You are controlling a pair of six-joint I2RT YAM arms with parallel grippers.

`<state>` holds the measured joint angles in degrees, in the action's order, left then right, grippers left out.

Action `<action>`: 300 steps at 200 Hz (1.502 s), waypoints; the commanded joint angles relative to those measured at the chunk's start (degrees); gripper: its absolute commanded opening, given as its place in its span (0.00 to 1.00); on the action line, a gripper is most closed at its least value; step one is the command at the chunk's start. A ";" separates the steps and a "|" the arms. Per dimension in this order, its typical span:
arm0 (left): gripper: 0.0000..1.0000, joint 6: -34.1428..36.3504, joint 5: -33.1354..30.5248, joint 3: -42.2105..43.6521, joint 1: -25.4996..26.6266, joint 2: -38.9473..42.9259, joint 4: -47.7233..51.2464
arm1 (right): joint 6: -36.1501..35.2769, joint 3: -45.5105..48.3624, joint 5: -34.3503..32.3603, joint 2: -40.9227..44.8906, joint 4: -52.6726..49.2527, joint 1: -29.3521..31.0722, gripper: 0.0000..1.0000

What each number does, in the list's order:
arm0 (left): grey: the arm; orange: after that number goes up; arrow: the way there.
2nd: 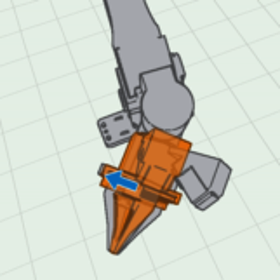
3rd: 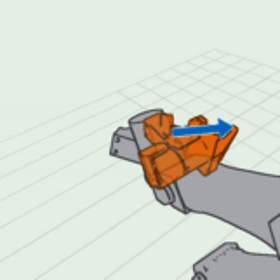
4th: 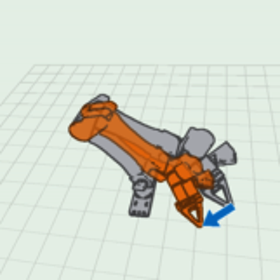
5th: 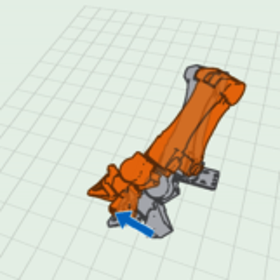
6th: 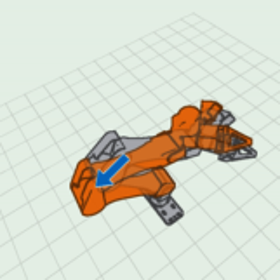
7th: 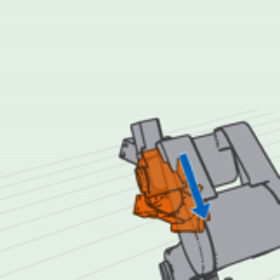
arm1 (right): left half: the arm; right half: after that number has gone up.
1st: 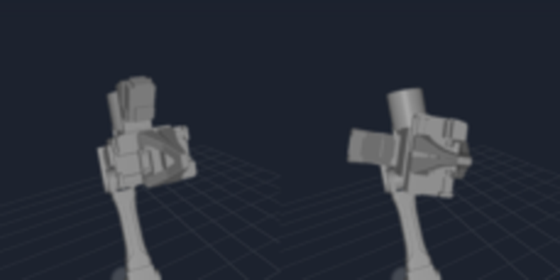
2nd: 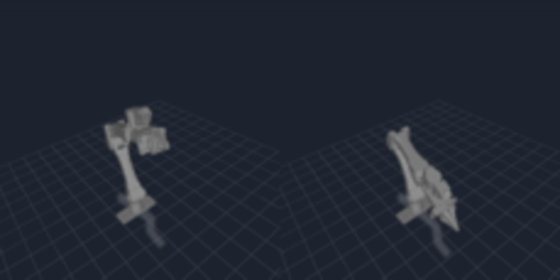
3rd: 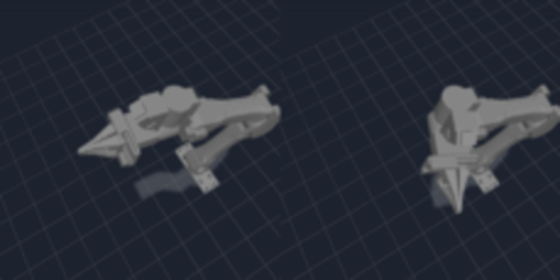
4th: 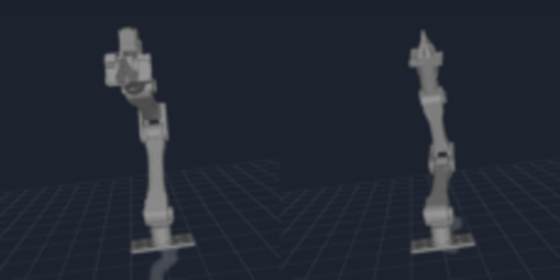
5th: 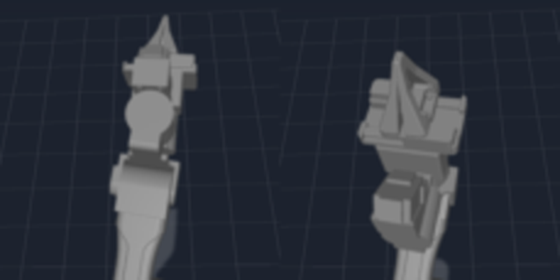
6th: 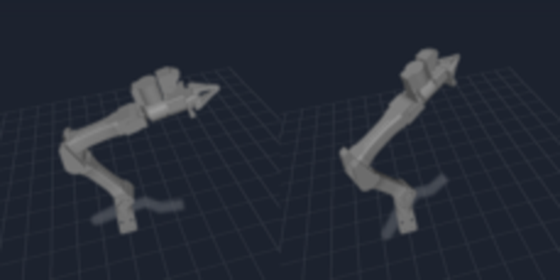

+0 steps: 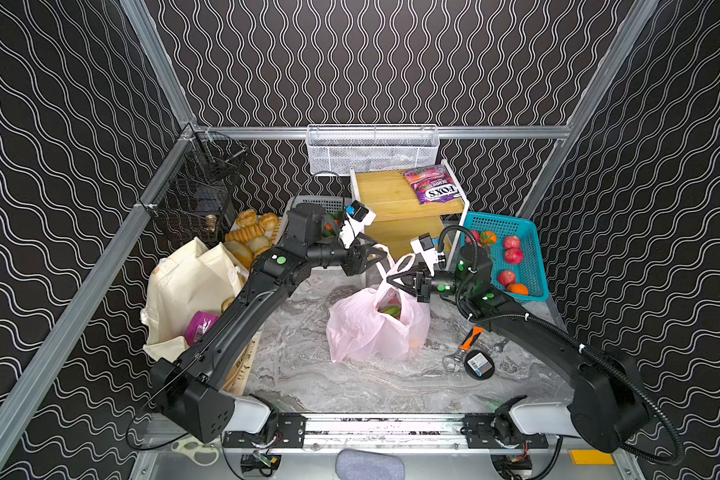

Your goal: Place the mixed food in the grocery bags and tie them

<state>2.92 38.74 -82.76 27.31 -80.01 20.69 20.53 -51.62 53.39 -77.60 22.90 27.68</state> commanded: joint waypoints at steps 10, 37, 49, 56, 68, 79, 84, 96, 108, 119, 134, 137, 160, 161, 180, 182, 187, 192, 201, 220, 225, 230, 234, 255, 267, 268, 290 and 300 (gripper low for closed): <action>0.08 -2.41 0.94 2.48 -0.08 1.67 -3.32 | 1.10 -0.66 -2.07 0.06 -0.58 -0.15 0.07; 0.00 -6.42 -1.38 6.50 -0.07 4.53 -5.96 | 5.48 -1.20 -6.45 -0.93 -1.44 -1.58 0.06; 0.00 -8.73 0.06 8.67 -0.04 5.62 -7.29 | 8.64 -0.88 -6.44 -1.39 0.36 -2.34 0.06; 0.00 -9.49 0.61 9.40 0.15 5.96 -6.84 | 10.21 -0.64 -6.54 -1.50 1.51 -2.28 0.06; 0.00 -10.66 0.15 10.40 0.70 6.37 -4.89 | 12.73 -0.10 -6.24 -1.38 3.69 -4.01 0.06; 0.00 -11.84 -0.45 11.37 1.54 6.69 -3.55 | 14.30 0.35 -5.31 -1.32 5.68 -4.26 0.07; 0.00 -12.54 -0.43 11.83 2.03 6.83 -3.19 | 14.73 0.46 -5.02 -1.16 6.19 -4.31 0.07; 0.00 -14.18 -0.33 12.87 3.52 7.18 -2.94 | 15.31 0.57 -5.21 -1.05 6.14 -4.30 0.06; 0.00 -16.08 -0.99 14.20 5.45 7.79 -4.51 | 14.59 0.16 -5.14 -1.05 4.86 -4.34 0.06; 0.00 -17.94 -1.25 15.43 6.79 8.48 -7.66 | 12.42 -0.23 -4.44 -0.93 3.14 -4.26 0.07; 0.00 -20.64 -2.22 16.77 7.67 9.51 -12.22 | 9.71 -0.33 -3.44 -0.80 0.65 -4.22 0.08; 0.00 -21.20 -2.61 16.90 7.74 9.73 -13.11 | 9.15 -0.33 -3.27 -0.72 0.28 -4.20 0.08; 0.00 -25.29 -2.18 17.69 8.44 10.57 -18.90 | 4.88 -0.25 -4.39 0.92 -4.19 -4.13 0.09; 0.00 -25.44 -2.05 17.70 8.45 10.49 -19.13 | 4.74 -0.24 -4.50 0.94 -4.31 -4.13 0.09; 0.00 -27.25 -0.13 18.28 9.88 8.93 -21.04 | 3.78 0.01 -3.80 2.00 -4.54 -4.13 0.09; 0.00 -27.33 -0.13 18.26 10.05 8.65 -20.91 | 3.82 0.09 -3.61 2.08 -4.40 -4.13 0.09; 0.00 -27.35 -0.32 18.15 10.60 7.84 -20.52 | 4.17 0.25 -3.04 2.26 -3.79 -4.14 0.09; 0.00 -27.27 -0.76 17.89 11.33 7.13 -19.85 | 4.60 0.41 -2.71 2.44 -3.14 -4.13 0.09; 0.00 -26.99 -1.07 17.24 12.67 5.90 -18.98 | 4.93 0.79 -2.22 2.72 -2.48 -4.13 0.09; 0.00 -26.29 -1.78 16.31 15.13 3.98 -17.23 | 4.24 0.73 -2.63 3.11 -3.64 -4.13 0.10; 0.00 -25.85 -2.63 16.33 15.68 3.72 -16.51 | 3.81 0.77 -2.65 3.28 -3.99 -4.13 0.10; 0.00 -25.33 -3.58 16.65 16.18 3.54 -15.87 | 3.39 0.71 -2.90 3.41 -4.46 -4.15 0.10; 0.00 -24.90 -4.33 17.00 16.53 3.47 -15.46 | 3.16 0.69 -2.85 3.60 -4.60 -4.13 0.10; 0.00 -23.70 -7.68 18.98 17.59 3.06 -14.31 | 2.18 0.22 -2.26 3.82 -5.90 -4.13 0.10; 0.00 -23.19 -10.38 19.90 18.02 2.78 -13.42 | 1.50 -0.05 -1.62 3.98 -6.67 -4.13 0.10; 0.00 -23.07 -10.63 20.00 18.03 2.77 -13.32 | 1.47 -0.06 -1.57 4.01 -6.74 -4.13 0.09; 0.00 -21.48 -14.19 20.44 18.45 2.15 -10.82 | 0.29 -0.24 -0.98 4.68 -7.57 -4.17 0.09; 0.00 -20.88 -15.63 20.58 18.61 1.93 -10.14 | -0.20 -0.45 -0.74 4.96 -8.30 -4.15 0.08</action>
<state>-20.75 28.32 -62.50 45.58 -77.69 7.97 22.63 -51.16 51.16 -73.45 15.84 23.51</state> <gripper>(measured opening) 0.051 0.087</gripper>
